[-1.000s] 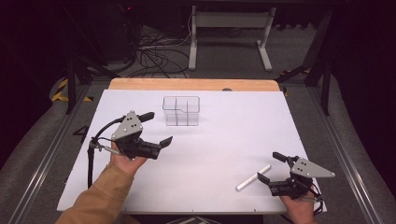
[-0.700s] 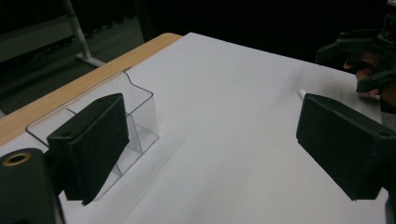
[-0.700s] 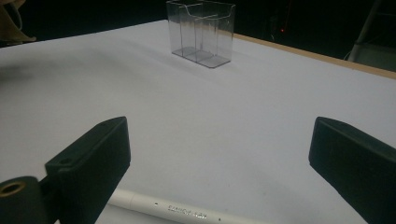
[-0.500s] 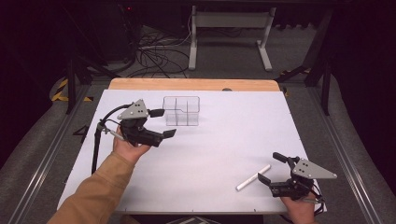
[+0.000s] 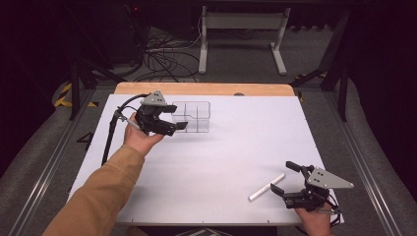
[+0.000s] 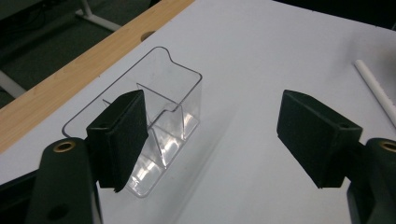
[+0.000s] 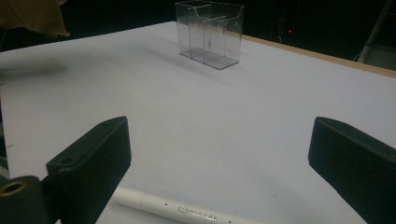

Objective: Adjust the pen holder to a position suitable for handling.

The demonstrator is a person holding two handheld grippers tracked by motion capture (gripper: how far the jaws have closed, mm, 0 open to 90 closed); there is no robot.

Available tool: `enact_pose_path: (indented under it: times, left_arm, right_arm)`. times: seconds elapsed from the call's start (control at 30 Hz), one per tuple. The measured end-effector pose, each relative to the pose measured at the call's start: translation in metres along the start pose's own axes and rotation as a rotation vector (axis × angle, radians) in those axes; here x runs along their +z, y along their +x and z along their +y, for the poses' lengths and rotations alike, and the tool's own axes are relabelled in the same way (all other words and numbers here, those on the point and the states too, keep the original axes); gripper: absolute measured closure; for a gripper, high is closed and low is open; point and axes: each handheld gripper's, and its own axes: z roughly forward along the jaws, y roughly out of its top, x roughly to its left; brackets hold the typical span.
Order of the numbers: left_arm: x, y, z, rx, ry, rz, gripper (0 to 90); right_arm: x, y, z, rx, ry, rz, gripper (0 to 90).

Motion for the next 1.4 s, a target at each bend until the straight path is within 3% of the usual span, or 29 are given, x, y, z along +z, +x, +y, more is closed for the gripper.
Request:
enact_pose_path:
  times: [0.17, 0.3, 0.43, 0.57, 0.63, 0.8, 0.87, 1.13, 1.4]
  left_arm:
    - [0.016, 0.004, 0.008, 0.047, 0.049, 0.037, 25.4]
    - [0.028, 0.008, 0.011, 0.056, 0.08, 0.025, 25.3]
    - [0.037, 0.012, 0.013, 0.042, 0.098, 0.03, 25.3]
    - [0.048, 0.021, 0.012, -0.014, 0.107, 0.012, 25.3]
    - [0.05, 0.022, 0.013, -0.018, 0.111, 0.013, 25.3]
    - [0.053, 0.022, 0.013, 0.013, 0.154, 0.044, 25.7]
    - [0.053, 0.021, 0.011, 0.043, 0.179, 0.058, 26.0]
    - [0.052, 0.024, 0.008, 0.043, 0.196, 0.062, 28.5]
    - [0.062, 0.022, 0.006, 0.109, 0.271, 0.072, 30.3]
  right_arm:
    - [0.0, 0.001, 0.0, -0.002, -0.001, 0.007, 6.4]
    - [-0.001, 0.001, 0.0, 0.0, -0.006, 0.014, 6.4]
    - [-0.001, 0.0, 0.0, -0.001, -0.008, 0.017, 6.5]
    - [0.0, -0.001, -0.001, 0.004, -0.009, 0.025, 6.5]
    - [0.0, 0.0, -0.001, 0.007, -0.008, 0.026, 6.5]
    - [-0.001, -0.001, -0.002, 0.011, -0.012, 0.031, 6.5]
    - [-0.001, -0.002, -0.003, 0.018, -0.013, 0.035, 6.6]
    - [0.0, -0.001, -0.003, 0.015, -0.015, 0.041, 6.6]
    - [0.001, -0.001, -0.003, 0.017, -0.015, 0.063, 6.7]
